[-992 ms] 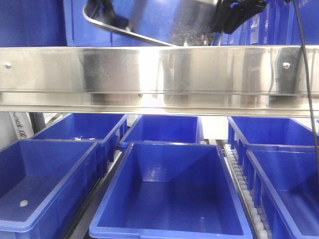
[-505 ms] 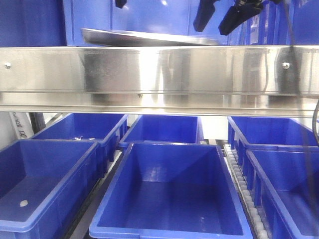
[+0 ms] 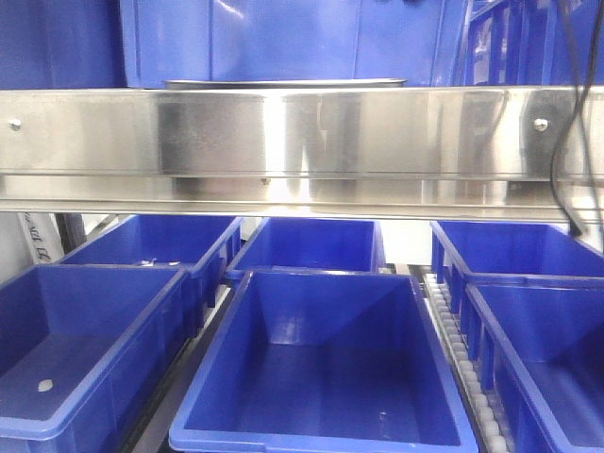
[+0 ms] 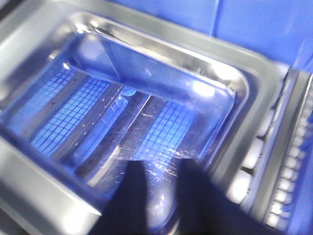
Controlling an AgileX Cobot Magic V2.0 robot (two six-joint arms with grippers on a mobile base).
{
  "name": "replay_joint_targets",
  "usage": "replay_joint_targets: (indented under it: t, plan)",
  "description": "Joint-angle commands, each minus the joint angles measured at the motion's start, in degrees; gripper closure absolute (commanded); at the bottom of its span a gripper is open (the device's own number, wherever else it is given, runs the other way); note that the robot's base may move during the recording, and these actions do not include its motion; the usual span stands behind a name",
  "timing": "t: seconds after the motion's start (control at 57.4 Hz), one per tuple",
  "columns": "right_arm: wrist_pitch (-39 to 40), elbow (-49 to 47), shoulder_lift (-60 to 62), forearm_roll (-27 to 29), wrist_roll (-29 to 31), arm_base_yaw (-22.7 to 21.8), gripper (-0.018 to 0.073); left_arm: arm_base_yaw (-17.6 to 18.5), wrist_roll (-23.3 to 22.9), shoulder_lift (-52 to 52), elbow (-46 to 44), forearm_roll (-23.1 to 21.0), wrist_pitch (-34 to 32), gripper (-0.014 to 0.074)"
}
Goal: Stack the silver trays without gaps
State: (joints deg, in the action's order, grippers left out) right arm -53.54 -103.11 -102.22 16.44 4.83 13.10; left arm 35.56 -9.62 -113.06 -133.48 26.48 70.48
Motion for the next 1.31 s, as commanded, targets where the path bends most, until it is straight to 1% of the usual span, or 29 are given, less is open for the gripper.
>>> replay_joint_targets:
  t: [0.0, 0.122, 0.244, 0.366, 0.575, 0.662, 0.749, 0.818, 0.905, 1.027, 1.132, 1.219, 1.288]
  plan:
    - [-0.2, -0.9, 3.0, -1.2, 0.9, 0.1, 0.0632, 0.0, 0.0, 3.1, -0.4, 0.0, -0.8, 0.0597]
    - [-0.1, -0.9, 6.7, -3.6, 0.9, 0.1, 0.064, 0.0, 0.0, 7.1, -0.4, -0.9, -3.9, 0.0606]
    - [-0.1, -0.9, 11.1, -5.3, 1.1, 0.1, 0.064, 0.1, 0.6, 12.0, -0.4, -3.0, -6.0, 0.0606]
    - [-0.1, -0.9, 15.7, -5.5, 2.2, 0.1, 0.064, 0.1, 1.0, 17.4, -0.4, -3.4, -8.7, 0.0606]
    - [0.0, -0.7, 23.7, -5.6, 2.3, 0.1, 0.064, 0.1, 6.7, 26.8, 0.0, -7.6, -9.4, 0.0606]
    - [0.0, -0.7, 26.3, -5.7, 2.3, 0.1, 0.064, 0.1, 8.1, 30.1, 1.4, -8.2, -9.4, 0.0606]
    - [0.0, -0.7, 28.5, -5.7, 2.7, 0.1, 0.064, 0.1, 8.2, 33.3, 4.3, -8.2, -9.4, 0.0606]
    - [-0.1, -0.7, 30.1, -5.7, 2.8, 0.1, 0.064, 0.1, 8.2, 36.9, 8.8, -8.5, -10.6, 0.0606]
    - [-0.8, -0.7, 32.4, -5.7, 2.9, 0.1, 0.064, 0.1, 8.2, 42.2, 16.3, -9.6, -15.5, 0.0606]
    - [-1.9, -0.7, 36.6, -5.7, 3.9, 0.1, 0.064, 0.1, 7.5, 53.2, 29.8, -9.9, -21.6, 0.0606]
    - [-2.1, -0.3, 40.9, -5.7, 4.6, 0.1, 0.064, 0.1, 7.5, 62.8, 41.5, -12.4, -26.6, 0.0606]
    - [-0.8, 2.1, 45.5, -5.7, 5.0, 0.1, 0.064, 0.1, 7.5, 70.8, 50.2, -12.8, -29.8, 0.0606]
    - [0.0, 5.6, 49.9, -5.4, 5.6, 0.1, 0.064, 0.1, 7.5, 75.4, 55.3, -12.8, -30.3, 0.0606]
